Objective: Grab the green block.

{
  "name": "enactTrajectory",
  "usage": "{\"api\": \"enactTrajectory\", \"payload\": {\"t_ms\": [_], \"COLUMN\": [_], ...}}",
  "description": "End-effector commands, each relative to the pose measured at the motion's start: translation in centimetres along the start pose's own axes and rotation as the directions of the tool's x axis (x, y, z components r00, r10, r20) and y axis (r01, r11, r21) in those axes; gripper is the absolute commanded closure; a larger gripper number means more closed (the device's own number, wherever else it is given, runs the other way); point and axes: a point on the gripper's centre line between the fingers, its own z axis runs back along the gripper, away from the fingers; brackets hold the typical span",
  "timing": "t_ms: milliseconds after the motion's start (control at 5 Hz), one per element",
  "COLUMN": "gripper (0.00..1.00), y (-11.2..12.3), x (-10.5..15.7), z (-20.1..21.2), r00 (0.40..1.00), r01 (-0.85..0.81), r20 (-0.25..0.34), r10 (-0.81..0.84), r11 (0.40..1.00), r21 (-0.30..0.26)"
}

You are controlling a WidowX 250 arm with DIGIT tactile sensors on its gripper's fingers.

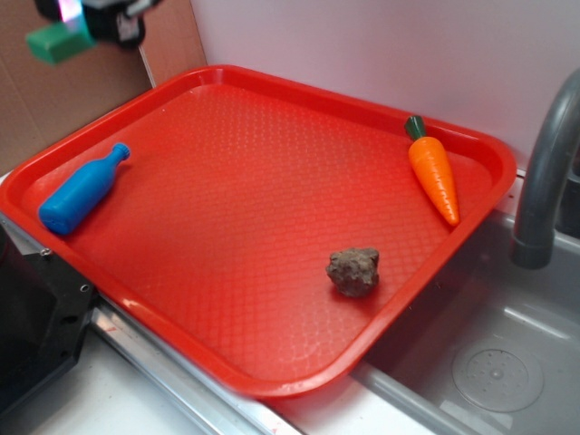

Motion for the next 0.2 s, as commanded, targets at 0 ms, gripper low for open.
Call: {"api": "enactTrajectory", "payload": {"t_ms": [0], "gripper": [1.00], "y": [0.08], "x": [0.63], "z": [2.20], "r00": [0.998], "r01": [-0.009], "r20": [0.069], "r10": [0.009], "r11": [1.000], "r21": [0.008]}}
